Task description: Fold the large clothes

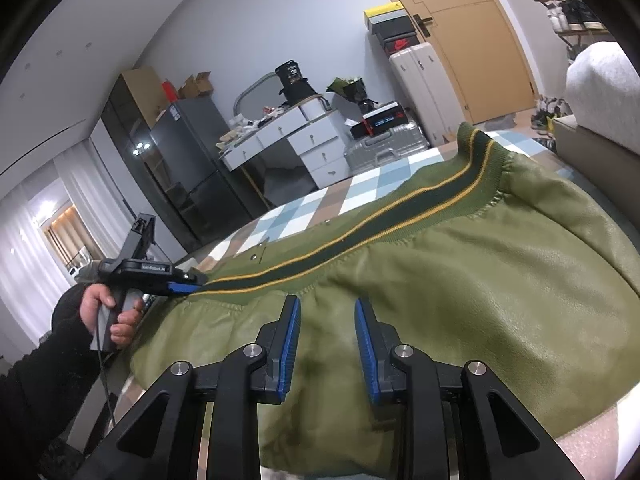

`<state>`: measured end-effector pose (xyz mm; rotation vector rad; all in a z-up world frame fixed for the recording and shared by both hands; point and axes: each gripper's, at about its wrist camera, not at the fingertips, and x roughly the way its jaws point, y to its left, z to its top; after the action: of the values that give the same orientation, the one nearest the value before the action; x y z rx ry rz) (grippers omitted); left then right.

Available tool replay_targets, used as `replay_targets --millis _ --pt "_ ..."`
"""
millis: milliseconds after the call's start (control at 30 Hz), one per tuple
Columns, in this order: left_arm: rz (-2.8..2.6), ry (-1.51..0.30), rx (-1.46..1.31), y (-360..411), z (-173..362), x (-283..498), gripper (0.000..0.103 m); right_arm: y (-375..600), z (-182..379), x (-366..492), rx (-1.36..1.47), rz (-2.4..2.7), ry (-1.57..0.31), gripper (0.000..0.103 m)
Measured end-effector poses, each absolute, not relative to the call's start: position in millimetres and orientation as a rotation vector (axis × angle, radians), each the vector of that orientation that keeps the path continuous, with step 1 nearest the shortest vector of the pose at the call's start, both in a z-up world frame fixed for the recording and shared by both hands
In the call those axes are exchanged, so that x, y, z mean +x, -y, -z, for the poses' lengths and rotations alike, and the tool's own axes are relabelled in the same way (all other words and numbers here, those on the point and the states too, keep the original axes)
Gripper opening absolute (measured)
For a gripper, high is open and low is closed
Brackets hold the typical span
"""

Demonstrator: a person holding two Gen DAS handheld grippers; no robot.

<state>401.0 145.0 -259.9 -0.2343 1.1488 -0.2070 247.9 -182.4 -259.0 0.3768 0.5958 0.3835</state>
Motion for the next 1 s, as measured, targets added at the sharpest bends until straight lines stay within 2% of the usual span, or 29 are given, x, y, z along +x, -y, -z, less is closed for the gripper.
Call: replay_targets --millis 133,167,200,233,333,400,567,700,800,867,933,1000 --pt "0.281 -1.029 -0.175 -123 219 360 0.050 183 259 248 0.378 -0.386 -0.596 0.028" --pt "0.310 -0.991 -0.159 -116 212 344 0.054 183 259 248 0.378 -0.386 -0.594 0.028" --pt "0.317 -0.977 -0.148 -112 212 337 0.064 184 259 248 0.379 -0.386 -0.592 0.028" --pt "0.318 -0.976 -0.135 -105 218 333 0.069 184 259 248 0.381 -0.386 -0.591 0.028" --pt "0.278 -1.101 -0.083 -96 269 329 0.069 185 259 248 0.383 -0.390 -0.592 0.028" --pt "0.251 -1.061 -0.057 -92 286 324 0.072 185 259 247 0.383 -0.390 -0.592 0.028" --pt "0.144 -1.101 -0.082 -93 269 311 0.071 187 259 247 0.389 -0.387 -0.592 0.031" --pt "0.152 -0.983 -0.125 -109 237 254 0.073 189 259 245 0.401 -0.400 -0.586 0.032" --pt "0.115 -0.935 -0.181 -125 224 224 0.073 189 258 245 0.405 -0.405 -0.580 0.040" --pt "0.079 -0.923 -0.251 -138 230 214 0.074 189 258 246 0.404 -0.405 -0.582 0.040" --pt "0.019 -0.923 -0.319 -155 238 202 0.080 188 259 246 0.404 -0.407 -0.586 0.040" --pt "-0.019 -0.927 -0.430 -172 252 195 0.080 189 259 246 0.405 -0.406 -0.584 0.042"
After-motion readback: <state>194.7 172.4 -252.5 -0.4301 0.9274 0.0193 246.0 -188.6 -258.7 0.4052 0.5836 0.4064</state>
